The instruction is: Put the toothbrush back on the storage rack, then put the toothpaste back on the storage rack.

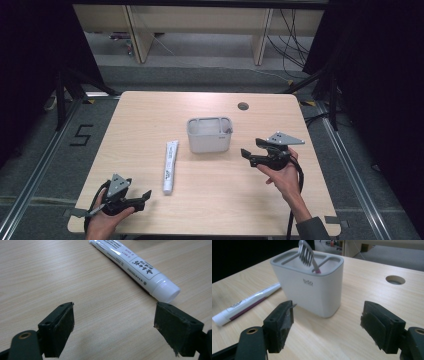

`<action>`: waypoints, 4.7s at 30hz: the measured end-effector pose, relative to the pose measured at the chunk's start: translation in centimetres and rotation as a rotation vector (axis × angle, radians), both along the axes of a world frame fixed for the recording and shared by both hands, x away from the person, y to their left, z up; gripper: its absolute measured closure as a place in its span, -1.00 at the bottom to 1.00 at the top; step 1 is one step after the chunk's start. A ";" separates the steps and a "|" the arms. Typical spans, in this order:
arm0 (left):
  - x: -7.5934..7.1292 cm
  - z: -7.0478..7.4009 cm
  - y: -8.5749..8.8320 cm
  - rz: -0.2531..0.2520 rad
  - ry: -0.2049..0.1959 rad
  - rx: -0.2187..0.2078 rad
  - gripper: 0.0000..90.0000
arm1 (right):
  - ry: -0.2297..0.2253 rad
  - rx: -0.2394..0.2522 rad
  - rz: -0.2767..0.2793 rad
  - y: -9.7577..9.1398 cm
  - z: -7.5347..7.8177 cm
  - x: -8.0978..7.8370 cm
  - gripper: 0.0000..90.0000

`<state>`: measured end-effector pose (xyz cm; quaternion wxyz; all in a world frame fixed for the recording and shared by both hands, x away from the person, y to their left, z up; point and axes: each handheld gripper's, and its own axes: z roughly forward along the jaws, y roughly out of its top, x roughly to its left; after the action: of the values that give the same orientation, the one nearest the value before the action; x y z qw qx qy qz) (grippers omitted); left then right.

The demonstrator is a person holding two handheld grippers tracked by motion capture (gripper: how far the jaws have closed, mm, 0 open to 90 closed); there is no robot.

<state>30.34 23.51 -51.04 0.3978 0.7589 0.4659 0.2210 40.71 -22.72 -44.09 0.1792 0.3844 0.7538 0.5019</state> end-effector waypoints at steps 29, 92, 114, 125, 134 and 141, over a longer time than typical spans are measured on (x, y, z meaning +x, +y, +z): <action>0.0 0.0 0.0 0.002 -0.004 -0.002 -0.64 | 0.028 -0.047 0.027 -1.1 -1.2 -3.1 -0.48; 0.1 -0.1 0.1 0.017 0.000 0.002 -0.64 | 0.166 -0.086 0.076 -2.3 -4.5 -9.6 -0.58; 0.1 -0.1 0.1 0.015 0.014 0.008 -0.64 | 0.188 -0.140 0.066 -3.3 -5.2 -10.9 -0.60; 0.1 0.4 0.4 0.024 0.008 -0.080 -0.65 | 0.199 -0.136 0.042 -3.2 -4.9 -11.2 -0.57; 1.1 1.5 -1.4 -0.055 0.008 -0.100 -0.45 | 0.218 -0.132 0.042 -3.3 -5.1 -11.0 -0.57; 2.5 2.4 -3.1 -0.063 0.020 -0.099 -0.38 | 0.205 -0.130 0.042 -3.4 -5.0 -11.0 -0.57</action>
<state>32.84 20.40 -48.66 0.4367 0.7547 0.4562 0.1777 29.74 -26.09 -49.13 0.1152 0.4051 0.8072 0.4135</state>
